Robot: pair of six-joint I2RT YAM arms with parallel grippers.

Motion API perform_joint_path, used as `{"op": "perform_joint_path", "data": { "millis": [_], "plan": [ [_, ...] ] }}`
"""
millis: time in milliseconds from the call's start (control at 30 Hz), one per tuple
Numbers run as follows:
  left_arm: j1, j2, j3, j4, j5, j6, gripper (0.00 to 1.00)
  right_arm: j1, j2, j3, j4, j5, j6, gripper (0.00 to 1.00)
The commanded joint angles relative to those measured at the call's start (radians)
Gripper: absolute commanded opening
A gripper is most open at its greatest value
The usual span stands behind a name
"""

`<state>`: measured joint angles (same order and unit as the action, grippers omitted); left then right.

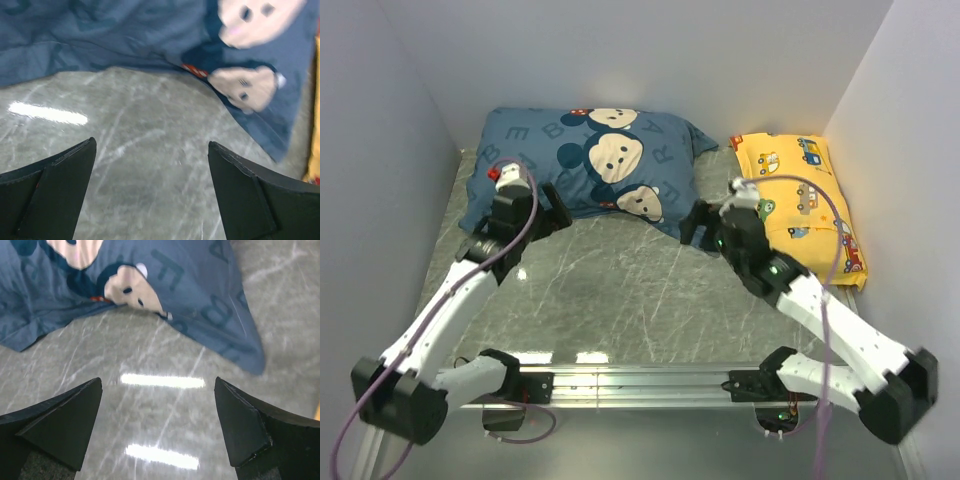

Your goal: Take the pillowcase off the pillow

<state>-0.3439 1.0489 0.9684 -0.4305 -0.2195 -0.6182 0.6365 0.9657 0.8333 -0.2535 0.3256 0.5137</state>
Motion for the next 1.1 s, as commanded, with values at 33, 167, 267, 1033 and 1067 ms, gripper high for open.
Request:
{"op": "perform_joint_path", "data": {
  "millis": [33,167,267,1033,1067],
  "plan": [
    [0.179,0.123,0.078,0.047,-0.037,-0.079,0.99,-0.105,0.244,0.151,0.102,-0.138,-0.061,0.98],
    [0.331,0.252,0.064,0.142,-0.014,-0.124,0.99,-0.161,0.427,0.251,0.177,-0.183,-0.092,0.97],
    [0.397,0.351,0.087,0.185,-0.078,-0.112,0.99,-0.173,0.566,0.308,0.203,-0.180,-0.132,0.97],
    [0.549,0.812,0.234,0.230,0.011,-0.109,0.01,-0.259,0.894,0.385,0.261,-0.267,-0.049,0.23],
    [0.549,0.791,0.233,0.228,0.008,-0.109,0.01,-0.258,0.887,0.392,0.238,-0.261,-0.049,0.14]
  ]
}}
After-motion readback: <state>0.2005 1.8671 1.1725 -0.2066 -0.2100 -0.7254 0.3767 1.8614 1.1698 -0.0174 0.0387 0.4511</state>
